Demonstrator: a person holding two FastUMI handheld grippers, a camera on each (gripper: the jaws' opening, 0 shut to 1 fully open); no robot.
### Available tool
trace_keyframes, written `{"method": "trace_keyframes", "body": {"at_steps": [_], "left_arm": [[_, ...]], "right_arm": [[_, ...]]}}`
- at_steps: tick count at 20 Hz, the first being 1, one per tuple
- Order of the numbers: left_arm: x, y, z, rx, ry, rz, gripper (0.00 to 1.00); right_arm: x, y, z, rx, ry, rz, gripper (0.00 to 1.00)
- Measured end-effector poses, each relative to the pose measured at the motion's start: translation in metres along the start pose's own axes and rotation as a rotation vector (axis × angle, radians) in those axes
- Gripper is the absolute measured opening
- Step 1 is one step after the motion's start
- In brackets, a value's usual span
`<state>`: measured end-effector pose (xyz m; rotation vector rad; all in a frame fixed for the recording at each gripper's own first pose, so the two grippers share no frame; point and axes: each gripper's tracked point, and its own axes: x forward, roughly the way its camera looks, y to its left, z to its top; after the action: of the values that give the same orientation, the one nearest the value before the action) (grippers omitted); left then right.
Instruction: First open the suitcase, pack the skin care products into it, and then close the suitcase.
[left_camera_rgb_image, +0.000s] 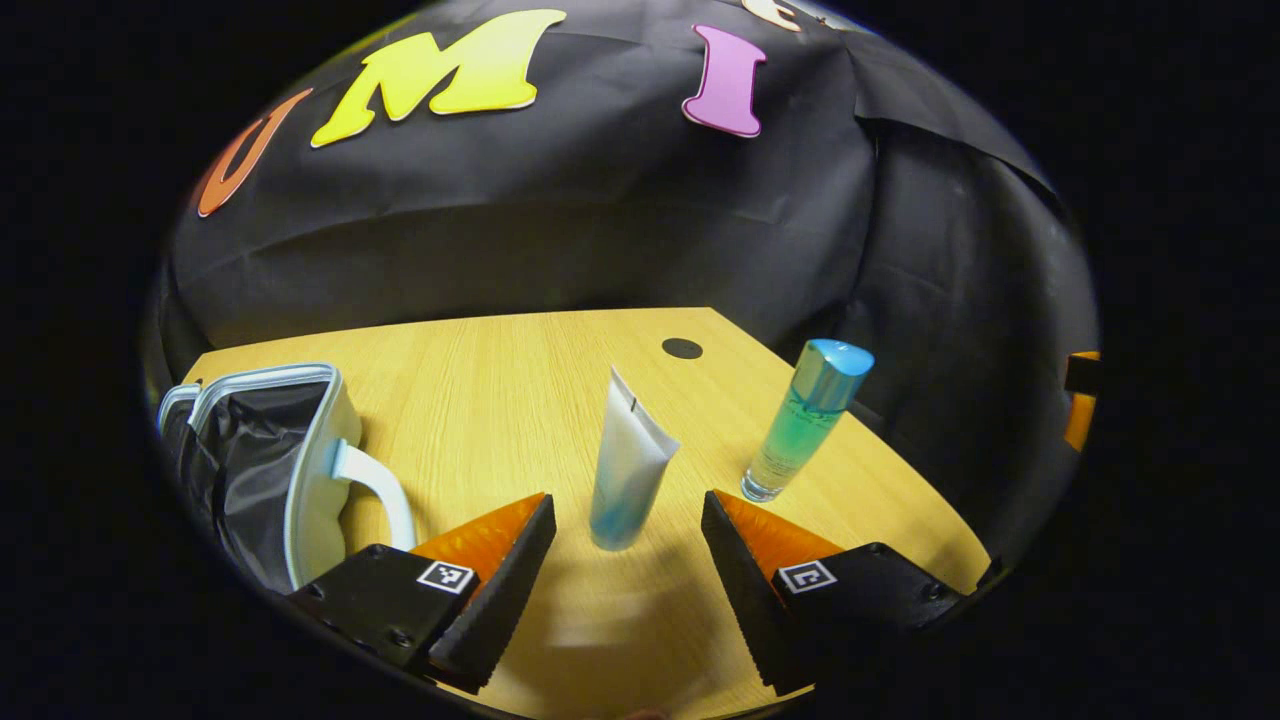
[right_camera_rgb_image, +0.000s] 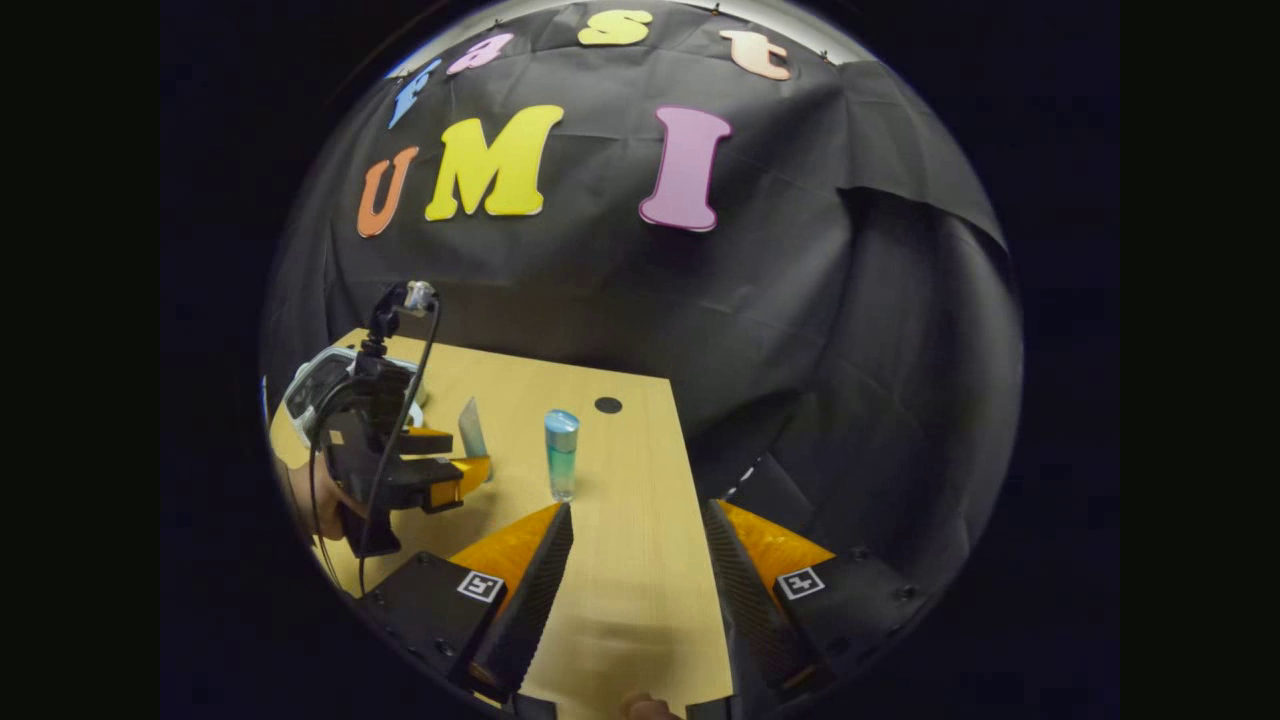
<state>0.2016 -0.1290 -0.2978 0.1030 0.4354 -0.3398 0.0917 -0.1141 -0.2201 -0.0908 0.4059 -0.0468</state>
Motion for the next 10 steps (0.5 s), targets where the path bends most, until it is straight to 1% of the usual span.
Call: {"method": "trace_keyframes", "body": {"at_steps": [3,4,5,6,7,10], "left_arm": [[0.022,0.004,-0.005,0.019,0.017,0.036,0.91],[0.027,0.006,-0.008,0.020,0.029,0.041,0.85],[0.030,0.002,-0.014,0.009,0.043,0.026,0.82],[0.032,0.000,-0.016,-0.004,0.048,0.018,0.77],[0.033,0.001,-0.017,-0.007,0.050,0.020,0.72],[0.029,0.000,-0.016,-0.034,0.048,0.008,0.43]], "right_arm": [[0.007,-0.008,-0.012,0.001,0.024,-0.008,0.80],[0.010,-0.009,-0.016,-0.003,0.030,-0.012,0.80],[0.012,-0.010,-0.019,-0.007,0.036,-0.014,0.80],[0.014,-0.010,-0.021,-0.010,0.040,-0.014,0.80],[0.015,-0.009,-0.021,-0.011,0.043,-0.013,0.80],[0.025,0.001,-0.021,-0.005,0.048,0.003,0.80]]}}
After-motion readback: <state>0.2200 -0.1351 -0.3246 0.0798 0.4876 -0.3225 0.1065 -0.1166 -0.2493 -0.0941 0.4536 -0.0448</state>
